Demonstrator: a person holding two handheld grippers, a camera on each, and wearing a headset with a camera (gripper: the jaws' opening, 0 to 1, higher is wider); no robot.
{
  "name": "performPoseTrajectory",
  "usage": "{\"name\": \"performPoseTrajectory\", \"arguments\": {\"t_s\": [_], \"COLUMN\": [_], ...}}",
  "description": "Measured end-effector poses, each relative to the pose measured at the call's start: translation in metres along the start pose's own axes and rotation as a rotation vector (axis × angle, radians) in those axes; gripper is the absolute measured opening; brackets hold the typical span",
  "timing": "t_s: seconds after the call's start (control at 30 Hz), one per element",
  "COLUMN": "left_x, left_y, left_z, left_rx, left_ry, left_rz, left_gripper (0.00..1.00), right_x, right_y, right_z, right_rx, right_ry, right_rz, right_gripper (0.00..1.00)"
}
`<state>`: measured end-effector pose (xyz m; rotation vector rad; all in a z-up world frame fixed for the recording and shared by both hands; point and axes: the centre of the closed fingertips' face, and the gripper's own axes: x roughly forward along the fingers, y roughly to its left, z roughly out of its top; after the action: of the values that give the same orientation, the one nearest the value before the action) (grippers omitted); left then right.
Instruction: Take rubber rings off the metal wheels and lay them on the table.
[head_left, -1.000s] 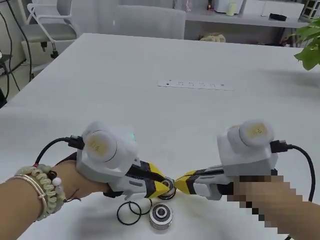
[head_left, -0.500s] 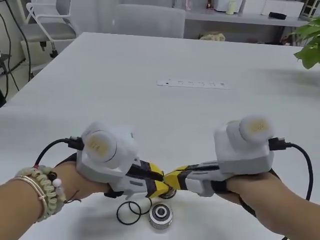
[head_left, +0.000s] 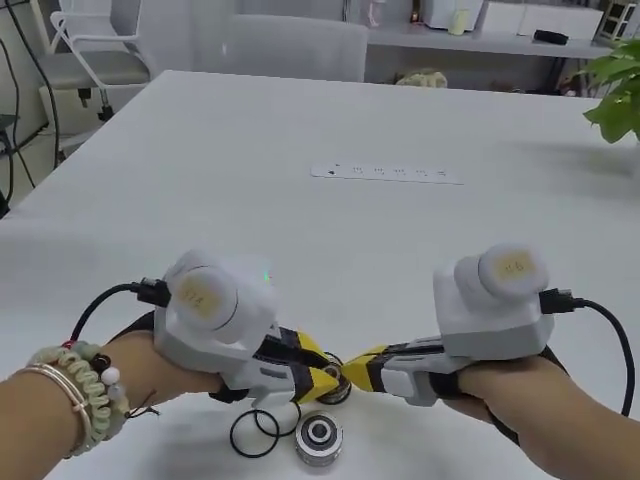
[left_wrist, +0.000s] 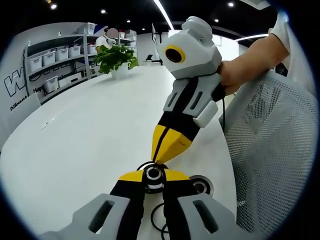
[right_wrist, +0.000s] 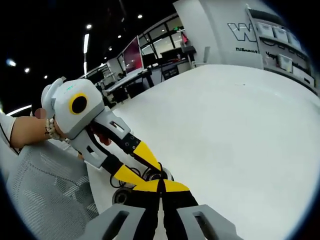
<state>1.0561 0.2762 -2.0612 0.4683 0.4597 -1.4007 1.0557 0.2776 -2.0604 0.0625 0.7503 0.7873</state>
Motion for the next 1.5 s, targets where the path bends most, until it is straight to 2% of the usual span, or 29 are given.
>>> {"name": "performPoseTrajectory", "arguments": {"t_s": [0.13, 0.33, 0.47, 0.57, 0.7, 0.83, 1.03, 1.13, 1.37, 1.5], "left_x": [-0.003, -0.01, -0.02, -0.028, -0.041, -0.054, -0.078, -0.091, -0.126, -0.142], "left_y": [-0.001, -0.002, -0.004, -0.007, -0.003, 0.002, 0.0, -0.002, -0.009, -0.012], "left_z": [0.001, 0.011, 0.025, 0.033, 0.044, 0.05, 0.062, 0.062, 0.064, 0.064], "left_rx": [0.022, 0.051, 0.047, 0.066, 0.044, 0.065, 0.102, 0.127, 0.138, 0.134], "left_ry": [0.015, 0.007, -0.016, -0.029, -0.058, -0.05, -0.064, -0.049, -0.074, -0.088], "left_rz": [-0.013, -0.028, -0.042, -0.055, -0.058, -0.035, -0.004, 0.023, 0.081, 0.107], "left_gripper": [0.1, 0.16, 0.32, 0.42, 0.51, 0.58, 0.69, 0.73, 0.83, 0.85], "right_x": [-0.001, -0.003, -0.005, -0.007, -0.009, -0.01, -0.013, -0.014, -0.014, -0.015], "right_y": [-0.001, -0.003, -0.004, -0.005, -0.005, -0.004, -0.002, 0.001, 0.007, 0.012], "right_z": [-0.001, 0.0, 0.005, 0.009, 0.012, 0.016, 0.023, 0.026, 0.032, 0.036], "right_rx": [0.008, 0.028, 0.042, 0.055, 0.061, 0.066, 0.072, 0.072, 0.083, 0.089], "right_ry": [0.002, -0.006, -0.025, -0.039, -0.053, -0.068, -0.092, -0.101, -0.123, -0.134], "right_rz": [0.0, -0.002, -0.006, -0.007, -0.009, -0.005, 0.005, 0.013, 0.036, 0.055], "right_gripper": [0.0, 0.0, 0.0, 0.0, 0.0, 0.0, 0.0, 0.0, 0.0, 0.0]}}
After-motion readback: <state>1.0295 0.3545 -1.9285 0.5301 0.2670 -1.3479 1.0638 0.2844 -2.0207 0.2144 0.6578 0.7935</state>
